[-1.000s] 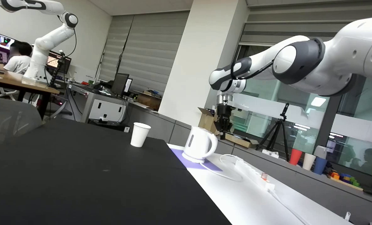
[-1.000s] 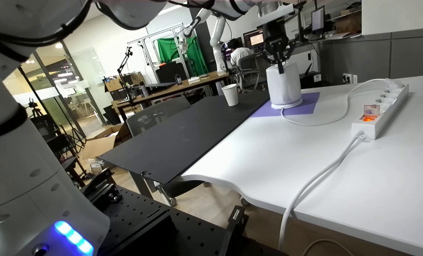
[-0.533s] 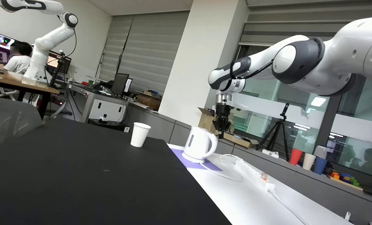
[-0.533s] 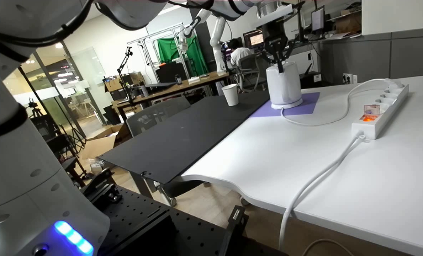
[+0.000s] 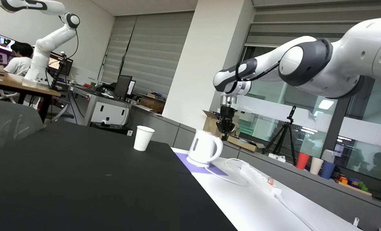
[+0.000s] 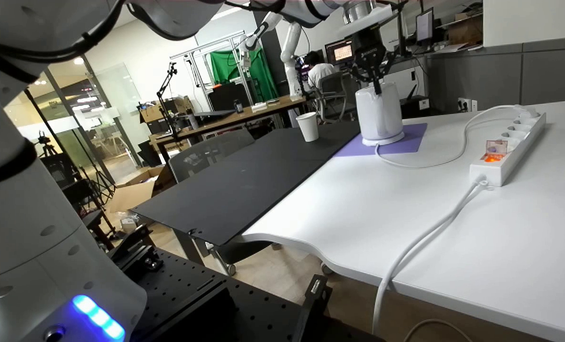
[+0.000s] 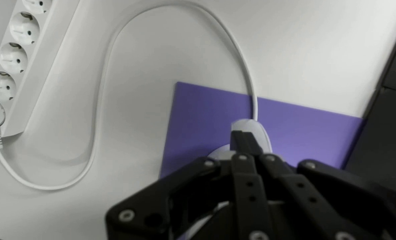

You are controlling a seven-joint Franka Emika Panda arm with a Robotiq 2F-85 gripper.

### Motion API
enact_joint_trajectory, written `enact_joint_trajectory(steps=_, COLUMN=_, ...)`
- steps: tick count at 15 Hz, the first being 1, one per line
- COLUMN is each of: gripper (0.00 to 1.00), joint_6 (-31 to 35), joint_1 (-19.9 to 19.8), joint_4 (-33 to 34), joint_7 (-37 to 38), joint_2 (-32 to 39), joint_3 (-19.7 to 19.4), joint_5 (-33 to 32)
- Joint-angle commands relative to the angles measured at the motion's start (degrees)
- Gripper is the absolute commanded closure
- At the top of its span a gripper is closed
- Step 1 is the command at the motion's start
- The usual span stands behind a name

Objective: Turn on the kettle

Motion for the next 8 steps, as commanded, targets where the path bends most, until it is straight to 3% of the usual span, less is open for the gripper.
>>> enact_joint_trajectory(steps=1, gripper=1.0, joint_6=-0.07, joint_1=-0.22, joint_4=0.33, joint_7=-0.31, joint_2=-0.41, joint_3=0.56, joint_5=0.61)
enact_joint_trajectory(steps=8, gripper=1.0, joint_6=-0.14, joint_1=-0.25, joint_4=0.25, joint_7=-0.25, joint_2=-0.79, joint_3=1.02, joint_5=0.57)
